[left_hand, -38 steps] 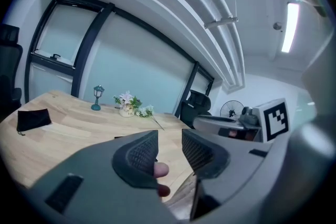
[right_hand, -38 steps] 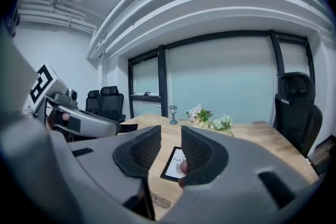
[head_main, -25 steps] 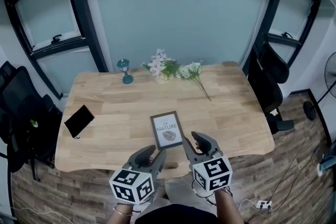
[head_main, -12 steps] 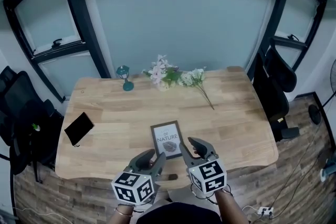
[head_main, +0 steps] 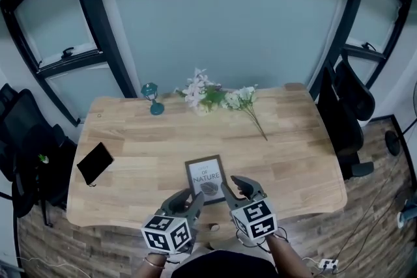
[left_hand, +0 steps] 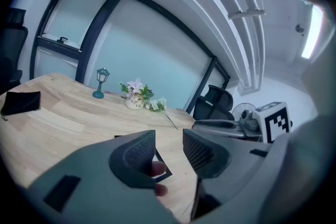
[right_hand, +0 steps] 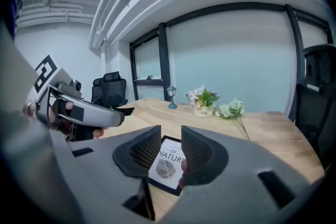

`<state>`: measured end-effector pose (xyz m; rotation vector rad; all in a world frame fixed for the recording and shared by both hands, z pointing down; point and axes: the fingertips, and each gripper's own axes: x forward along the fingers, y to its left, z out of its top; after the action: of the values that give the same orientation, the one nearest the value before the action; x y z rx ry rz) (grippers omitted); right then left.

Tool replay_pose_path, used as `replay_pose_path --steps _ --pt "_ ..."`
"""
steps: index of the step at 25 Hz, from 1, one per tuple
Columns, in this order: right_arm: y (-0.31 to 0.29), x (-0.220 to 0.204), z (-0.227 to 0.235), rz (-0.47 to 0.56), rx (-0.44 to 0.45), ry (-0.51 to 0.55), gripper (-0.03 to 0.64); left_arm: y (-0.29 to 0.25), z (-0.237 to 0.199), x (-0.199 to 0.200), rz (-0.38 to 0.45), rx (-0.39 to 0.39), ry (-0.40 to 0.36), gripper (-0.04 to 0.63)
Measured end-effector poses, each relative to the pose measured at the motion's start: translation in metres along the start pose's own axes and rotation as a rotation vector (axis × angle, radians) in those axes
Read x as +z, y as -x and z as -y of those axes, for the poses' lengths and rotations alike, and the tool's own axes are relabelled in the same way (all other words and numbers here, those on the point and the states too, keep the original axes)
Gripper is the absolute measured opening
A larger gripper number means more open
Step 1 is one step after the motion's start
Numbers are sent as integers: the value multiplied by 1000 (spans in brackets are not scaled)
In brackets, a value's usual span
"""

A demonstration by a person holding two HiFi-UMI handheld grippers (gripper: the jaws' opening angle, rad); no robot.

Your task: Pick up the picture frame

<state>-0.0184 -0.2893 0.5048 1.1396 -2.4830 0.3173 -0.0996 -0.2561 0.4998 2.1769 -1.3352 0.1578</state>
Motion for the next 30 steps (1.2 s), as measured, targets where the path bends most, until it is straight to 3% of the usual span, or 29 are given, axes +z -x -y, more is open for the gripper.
replay_pose_path --steps 30 --pt "-78 -70 21 -218 103 6 95 -59 -72 -62 -201 144 96 146"
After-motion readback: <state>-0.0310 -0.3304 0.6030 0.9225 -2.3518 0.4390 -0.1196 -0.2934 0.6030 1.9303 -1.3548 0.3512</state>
